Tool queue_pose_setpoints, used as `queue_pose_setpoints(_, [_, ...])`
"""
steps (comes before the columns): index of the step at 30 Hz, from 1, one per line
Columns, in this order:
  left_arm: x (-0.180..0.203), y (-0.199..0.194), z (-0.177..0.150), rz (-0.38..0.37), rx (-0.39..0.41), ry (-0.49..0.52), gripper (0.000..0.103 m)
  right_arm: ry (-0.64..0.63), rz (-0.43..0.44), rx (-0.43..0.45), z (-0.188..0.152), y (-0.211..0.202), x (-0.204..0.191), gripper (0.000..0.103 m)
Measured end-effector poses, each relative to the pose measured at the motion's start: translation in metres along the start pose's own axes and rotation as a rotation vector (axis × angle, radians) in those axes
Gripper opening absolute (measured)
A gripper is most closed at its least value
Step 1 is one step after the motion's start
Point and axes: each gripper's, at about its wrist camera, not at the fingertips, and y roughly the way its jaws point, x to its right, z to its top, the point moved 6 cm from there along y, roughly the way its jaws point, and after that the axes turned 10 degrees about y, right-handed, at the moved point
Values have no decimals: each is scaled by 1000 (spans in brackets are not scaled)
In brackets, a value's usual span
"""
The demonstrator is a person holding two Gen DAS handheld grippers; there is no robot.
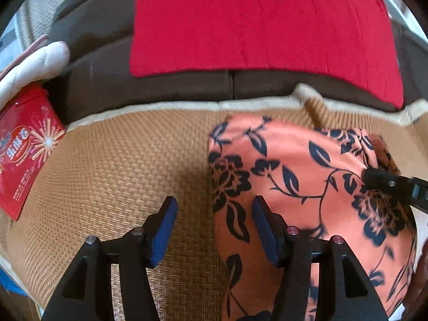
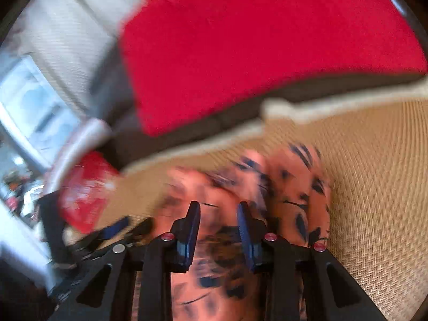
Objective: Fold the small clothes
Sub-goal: 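Release the folded blouse and lift both tools away from it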
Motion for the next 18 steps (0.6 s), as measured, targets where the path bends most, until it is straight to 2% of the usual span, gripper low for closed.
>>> queue_pose_setpoints(1, [1,-1,0,8,2,12,60,33,15,-9,-1,5,9,20])
queue_pose_setpoints(2, [2,-3,1,11,9,19,60,51,55,-7,1,1,10,20])
queue_pose_setpoints(5, [2,-21,-2,8,35,21,60,45,86,24,-1,-20,4,25])
queue_pose_setpoints(8, [10,-49,-10,18,86,53,62,-13,104,61,-18,-55,-7,24])
queue_pose_setpoints(10, [15,-68,-19,31,117,70,78,-43,114,78,-33,-76,-11,24])
queue_pose_setpoints(11, [19,-77,-24,32,132,67,79,-65,112,88,-43,-87,-14,25])
queue_pose_setpoints(14, [26,-85,-40,48,129,62,83,-103,75,77,-71,-100,-13,25])
queue_pose_setpoints(17, [40,-66,-63,56,34,81,85,-101,-55,-13,-92,-72,12,24])
queue_pose_setpoints(18, [44,-56,-68,55,5,95,85,-84,-71,-41,-92,-64,20,23])
